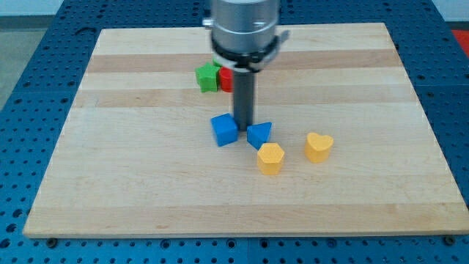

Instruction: Move the blue triangle diagonally top left to the yellow hexagon

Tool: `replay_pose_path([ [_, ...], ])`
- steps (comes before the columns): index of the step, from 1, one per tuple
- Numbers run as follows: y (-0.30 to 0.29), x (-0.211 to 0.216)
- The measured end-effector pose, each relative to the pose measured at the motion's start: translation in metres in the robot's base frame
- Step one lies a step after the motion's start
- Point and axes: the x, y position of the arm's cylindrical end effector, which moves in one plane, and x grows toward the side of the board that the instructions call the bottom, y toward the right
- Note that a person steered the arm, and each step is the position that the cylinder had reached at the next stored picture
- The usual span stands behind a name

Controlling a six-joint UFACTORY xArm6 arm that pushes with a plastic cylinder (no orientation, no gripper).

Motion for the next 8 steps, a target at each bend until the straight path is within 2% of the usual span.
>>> replay_pose_path([
  [2,-0.125,0.044],
  [3,-0.120,0.016],
  [4,-0.065,-0.042],
  [5,0.027,-0.062],
  [6,0.088,-0.049],
  [8,0.096,0.009],
])
